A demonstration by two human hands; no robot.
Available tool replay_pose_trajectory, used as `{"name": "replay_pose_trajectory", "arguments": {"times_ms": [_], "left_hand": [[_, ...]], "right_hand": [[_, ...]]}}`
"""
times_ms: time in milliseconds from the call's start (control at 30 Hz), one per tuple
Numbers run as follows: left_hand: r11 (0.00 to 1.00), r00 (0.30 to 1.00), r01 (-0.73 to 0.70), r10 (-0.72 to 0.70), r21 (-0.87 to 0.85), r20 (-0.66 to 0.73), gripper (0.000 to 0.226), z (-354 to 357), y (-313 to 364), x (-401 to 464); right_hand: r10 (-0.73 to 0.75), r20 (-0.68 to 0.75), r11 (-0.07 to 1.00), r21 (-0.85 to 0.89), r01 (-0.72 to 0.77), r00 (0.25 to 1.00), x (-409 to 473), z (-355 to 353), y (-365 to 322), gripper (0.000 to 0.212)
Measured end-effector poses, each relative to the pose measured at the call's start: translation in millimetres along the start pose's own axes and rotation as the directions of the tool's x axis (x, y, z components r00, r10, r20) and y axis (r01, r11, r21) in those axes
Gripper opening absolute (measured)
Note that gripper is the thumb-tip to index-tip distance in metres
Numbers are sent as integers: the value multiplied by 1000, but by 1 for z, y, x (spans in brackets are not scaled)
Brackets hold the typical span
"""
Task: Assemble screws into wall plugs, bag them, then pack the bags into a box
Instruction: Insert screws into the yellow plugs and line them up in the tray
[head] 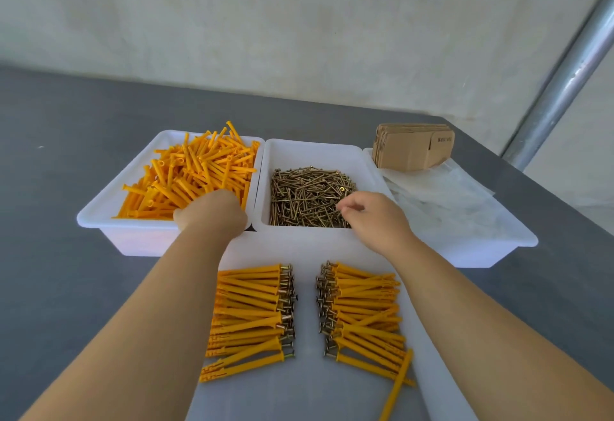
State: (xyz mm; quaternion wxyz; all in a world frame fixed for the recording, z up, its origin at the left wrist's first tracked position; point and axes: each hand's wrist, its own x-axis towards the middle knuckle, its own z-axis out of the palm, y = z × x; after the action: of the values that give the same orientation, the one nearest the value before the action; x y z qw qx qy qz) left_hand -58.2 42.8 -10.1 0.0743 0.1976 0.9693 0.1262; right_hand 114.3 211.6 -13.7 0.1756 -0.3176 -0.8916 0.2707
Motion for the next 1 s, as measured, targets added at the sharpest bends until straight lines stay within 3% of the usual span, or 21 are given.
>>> {"name": "replay_pose_trajectory", "arguments": {"times_ms": [167,233,300,400,533,600,667,733,800,833,900,1000], "left_hand": [[990,988,30,-50,135,149,42,-2,0,5],[991,985,-1,-21,130,171,41,-2,-1,6],[993,991,-4,-12,118,133,34,-1,-1,5],[997,999,6,-9,72,40,20,1,-1,4],[999,996,-41,39,-33,-75,22,2,-3,6],[988,980,-82,56,-133,-192,12,2,-6,5],[946,923,-188,79,-263,-376,23,1,-10,4],[866,838,-312,58,-390,-542,27,-3,-10,1],[782,785,-416,49,-465,-618,24,-6,-6,-2],[733,782,-448,45,-511,-622,24,-6,-3,-4],[601,813,-473,16,-644,-582,32,-6,1,-7],[343,848,-519,92,-782,-523,59,-11,4,-18]], "right_hand": [[177,385,970,-224,-94,906,24,2,-23,32],[226,509,914,-407,1,830,33,-1,-31,41],[272,559,887,-462,21,784,40,-1,-32,45],[282,535,879,-476,9,796,43,5,-25,38],[230,380,944,-311,-110,896,43,16,-14,28],[206,260,967,-205,-154,944,41,17,-7,25],[159,122,983,-115,-145,980,35,18,-3,18],[99,-125,995,31,-96,987,26,17,-3,17],[78,-367,989,147,-25,927,20,11,-3,17],[78,-422,982,189,4,903,18,8,-4,17],[112,-428,953,301,25,897,15,2,-8,24],[152,-367,904,427,21,918,7,-8,-13,56]]}}
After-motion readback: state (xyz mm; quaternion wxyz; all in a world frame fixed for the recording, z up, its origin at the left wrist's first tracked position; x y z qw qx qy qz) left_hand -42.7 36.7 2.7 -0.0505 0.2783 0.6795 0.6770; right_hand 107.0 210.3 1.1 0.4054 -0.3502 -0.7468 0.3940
